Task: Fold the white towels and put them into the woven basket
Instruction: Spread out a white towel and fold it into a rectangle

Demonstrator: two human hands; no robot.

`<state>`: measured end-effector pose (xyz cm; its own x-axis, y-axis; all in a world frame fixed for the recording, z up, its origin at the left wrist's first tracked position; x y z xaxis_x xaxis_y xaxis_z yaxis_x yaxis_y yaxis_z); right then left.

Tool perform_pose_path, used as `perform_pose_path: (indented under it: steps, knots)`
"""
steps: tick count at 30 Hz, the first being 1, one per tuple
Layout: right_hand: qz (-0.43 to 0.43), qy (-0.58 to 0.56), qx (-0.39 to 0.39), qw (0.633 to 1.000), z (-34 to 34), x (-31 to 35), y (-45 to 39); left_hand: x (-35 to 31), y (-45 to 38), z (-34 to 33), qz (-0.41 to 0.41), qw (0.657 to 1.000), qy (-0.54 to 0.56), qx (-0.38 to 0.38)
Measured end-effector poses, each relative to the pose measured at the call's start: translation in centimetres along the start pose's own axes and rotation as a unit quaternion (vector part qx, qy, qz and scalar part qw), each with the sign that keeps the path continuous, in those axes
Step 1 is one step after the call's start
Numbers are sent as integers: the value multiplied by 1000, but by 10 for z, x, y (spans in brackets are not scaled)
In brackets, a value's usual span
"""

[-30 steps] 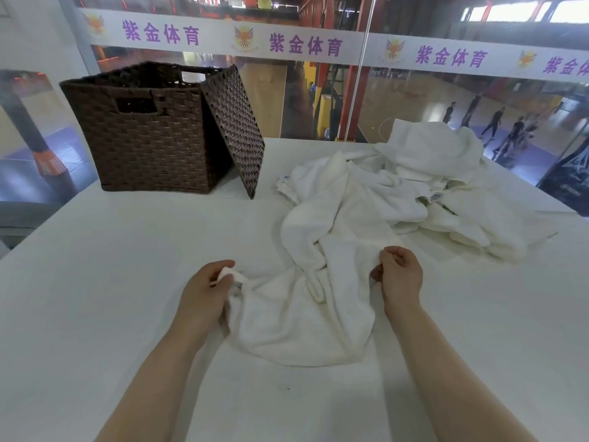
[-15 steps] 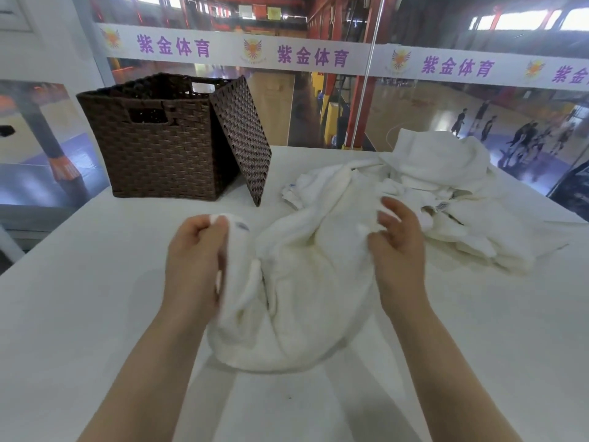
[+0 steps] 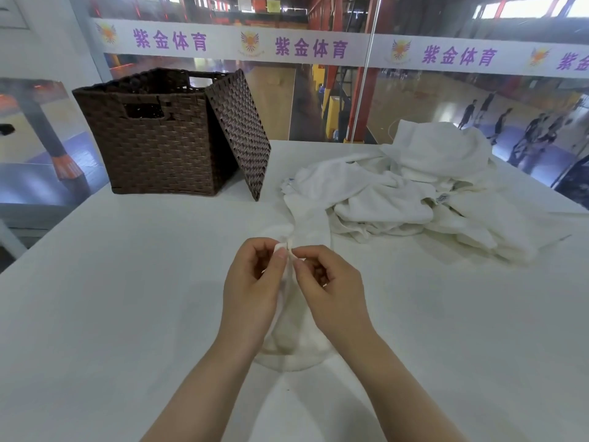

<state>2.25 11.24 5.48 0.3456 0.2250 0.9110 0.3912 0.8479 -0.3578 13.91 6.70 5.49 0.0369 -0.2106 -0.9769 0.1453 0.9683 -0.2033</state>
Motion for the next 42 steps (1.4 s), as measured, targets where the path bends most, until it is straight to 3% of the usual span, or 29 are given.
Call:
perform_pose_path:
  steps: [7, 14, 22, 26, 31, 33, 35, 36, 38, 40, 42]
  knots:
    - [54, 1, -48, 997, -2, -2, 5, 4, 4, -3, 2, 999, 7, -46]
    - [6, -63, -47, 997, -6, -5, 8, 0, 10, -6, 1, 1000, 3, -6]
    - [58, 10, -36, 998, -1, -6, 3, 7, -2, 4, -2, 998, 21, 65]
    - [41, 18, 18, 999, 1, 0, -1, 3, -15, 13, -33, 991, -45, 118]
    - [-20, -39, 26, 999, 2, 0, -1, -5, -30, 19, -126, 972, -169, 105]
    - [26, 23, -9, 999, 6, -1, 3, -6, -35, 19, -161, 962, -191, 107]
    - [142, 114, -37, 983, 11, -1, 9, -6, -40, 20, -175, 959, -193, 114]
    - [190, 142, -17, 971, 12, -3, 14, -6, -42, 21, -170, 959, -190, 119]
    - [220, 184, 99, 953, 7, -12, 24, -6, -45, 23, -155, 964, -174, 129]
    - [206, 250, 216, 921, 0, -25, 37, -6, -48, 23, -144, 967, -162, 133]
    - [170, 296, 277, 898, -4, -39, 47, -5, -51, 24, -145, 967, -168, 124]
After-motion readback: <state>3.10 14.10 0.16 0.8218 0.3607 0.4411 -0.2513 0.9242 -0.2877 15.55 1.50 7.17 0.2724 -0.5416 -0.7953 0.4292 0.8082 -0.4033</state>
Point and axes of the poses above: each hand's wrist, its own y-axis away from the middle knuckle, its own z-axis out of the back of the hand, x = y × z, the point moved 3 cm from there along -y, towards the middle knuckle, and after that the axes turned 5 degrees about -y, right-handed, at the moved point
